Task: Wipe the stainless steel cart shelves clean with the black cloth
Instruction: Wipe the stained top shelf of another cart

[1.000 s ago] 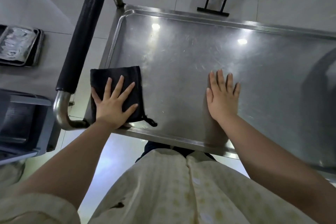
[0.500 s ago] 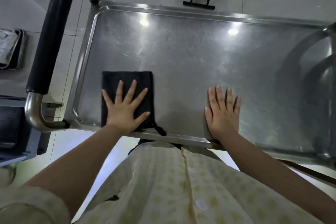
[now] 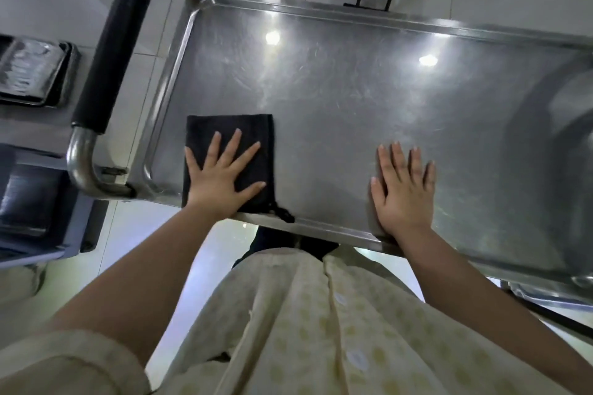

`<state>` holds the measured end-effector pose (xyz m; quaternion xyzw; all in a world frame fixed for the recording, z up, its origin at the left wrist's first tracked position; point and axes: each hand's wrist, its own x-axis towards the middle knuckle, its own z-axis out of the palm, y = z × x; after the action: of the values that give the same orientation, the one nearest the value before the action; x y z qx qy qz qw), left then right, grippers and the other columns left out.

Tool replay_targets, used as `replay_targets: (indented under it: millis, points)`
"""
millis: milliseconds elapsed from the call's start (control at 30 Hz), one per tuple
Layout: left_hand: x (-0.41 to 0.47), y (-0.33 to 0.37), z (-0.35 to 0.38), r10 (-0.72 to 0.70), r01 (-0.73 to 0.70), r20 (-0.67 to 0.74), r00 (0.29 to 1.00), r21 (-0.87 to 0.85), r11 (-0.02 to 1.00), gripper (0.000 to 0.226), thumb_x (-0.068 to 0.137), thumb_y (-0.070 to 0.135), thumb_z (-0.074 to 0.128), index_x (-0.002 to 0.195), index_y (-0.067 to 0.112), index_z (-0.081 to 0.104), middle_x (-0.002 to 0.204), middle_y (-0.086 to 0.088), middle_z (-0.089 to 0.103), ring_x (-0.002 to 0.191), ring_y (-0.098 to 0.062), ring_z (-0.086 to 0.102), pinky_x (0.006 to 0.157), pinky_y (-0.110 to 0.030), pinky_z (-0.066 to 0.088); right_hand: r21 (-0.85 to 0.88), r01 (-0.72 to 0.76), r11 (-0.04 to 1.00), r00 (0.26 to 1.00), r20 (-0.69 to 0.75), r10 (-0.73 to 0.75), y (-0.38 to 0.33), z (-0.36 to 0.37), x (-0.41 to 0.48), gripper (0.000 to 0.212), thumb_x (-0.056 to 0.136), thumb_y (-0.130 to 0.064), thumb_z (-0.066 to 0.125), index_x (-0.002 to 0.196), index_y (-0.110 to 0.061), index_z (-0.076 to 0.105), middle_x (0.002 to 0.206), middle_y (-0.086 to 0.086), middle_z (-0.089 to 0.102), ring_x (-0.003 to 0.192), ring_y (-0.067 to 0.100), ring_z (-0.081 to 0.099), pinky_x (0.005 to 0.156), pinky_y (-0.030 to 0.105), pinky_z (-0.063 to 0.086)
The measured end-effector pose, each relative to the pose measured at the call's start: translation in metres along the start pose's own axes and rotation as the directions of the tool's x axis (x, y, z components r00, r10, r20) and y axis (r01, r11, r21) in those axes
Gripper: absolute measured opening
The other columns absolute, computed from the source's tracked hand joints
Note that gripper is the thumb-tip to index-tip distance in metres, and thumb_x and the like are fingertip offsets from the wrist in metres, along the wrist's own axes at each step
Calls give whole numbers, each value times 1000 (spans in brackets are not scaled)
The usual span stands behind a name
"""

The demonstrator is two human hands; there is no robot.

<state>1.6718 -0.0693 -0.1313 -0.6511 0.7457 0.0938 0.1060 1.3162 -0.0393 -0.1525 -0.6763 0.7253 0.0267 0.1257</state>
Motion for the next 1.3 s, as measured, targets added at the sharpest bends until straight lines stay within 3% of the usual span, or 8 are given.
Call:
replay_targets:
  millis: [233, 533, 633, 733, 800, 933, 1100, 1300]
  points:
    - [-5, -55, -4, -127, 127, 28, 992, 2, 992, 74, 79, 84, 11, 146, 58, -9, 163, 10, -9, 149, -28, -10, 107, -74, -5, -39, -10, 999, 999, 30, 11, -5, -4, 0, 64, 95, -51, 15, 156, -31, 13, 164, -5, 9, 150, 27, 0, 118, 48, -9]
    - [-3, 139, 1, 146, -140, 94, 985, -67, 988, 75, 82, 80, 7, 148, 50, -15, 159, 4, -26, 144, -34, -27, 98, -77, -19, -56, -24, 998, 995, 100, 29, -4, -8, 4, 59, 101, -49, 17, 155, -34, 1, 164, -7, -4, 150, 25, -10, 118, 48, -11]
    - [-7, 144, -3, 165, -148, 112, 980, -146, 978, 68, 90, 72, 11, 149, 48, -13, 157, 9, -29, 142, -25, -33, 99, -69, -28, 217, -93, 972, 993, 98, 73, -9, -20, 7, 57, 102, -35, 41, 155, -30, 20, 164, -6, 8, 150, 24, -5, 118, 48, -8]
    - [-3, 108, -12, 173, -158, 49, 984, -230, 960, 57, 100, 54, 20, 153, 40, 7, 162, 10, -6, 147, -21, -19, 110, -59, -21, 571, -130, 811, 983, -31, 180, -42, -32, -4, 46, 96, -13, 55, 142, -17, 49, 156, 5, 35, 148, 29, 15, 120, 46, 13]
    - [5, 72, -21, 234, -225, 5, 972, -259, 939, 53, 103, 43, 28, 154, 31, 21, 163, 5, 9, 150, -18, -8, 117, -51, -14, 625, -57, 778, 981, -109, 159, -77, -37, -22, 38, 91, -7, 59, 129, -13, 62, 143, 9, 50, 140, 30, 34, 115, 41, 26]
    - [27, 15, -37, 502, -488, 87, 861, -139, 862, 52, 105, 32, 32, 154, 26, 19, 163, 3, 9, 150, -19, -4, 118, -47, -14, 463, 114, 879, 979, -202, -20, -146, -25, -55, 28, 82, -20, 74, 107, -8, 72, 115, 11, 63, 110, 33, 56, 97, 47, 45]
    - [34, 4, -39, 584, -592, 154, 797, 8, 806, 54, 105, 30, 30, 155, 31, 10, 163, 4, 3, 150, -20, -4, 118, -50, -8, 112, -45, 993, 998, -34, 49, -187, -10, -64, 66, 71, -70, 61, 114, -20, 56, 123, 7, 46, 111, 30, 41, 98, 44, 33]
    - [20, 3, -34, 526, -532, 86, 846, 176, 828, 52, 104, 36, 32, 153, 41, 14, 163, 6, 13, 148, -22, 12, 117, -45, 9, -25, 8, 1000, 1000, -22, -9, -197, -18, -65, 31, 85, -35, 61, 109, -16, 55, 110, 5, 52, 100, 27, 49, 81, 38, 39]
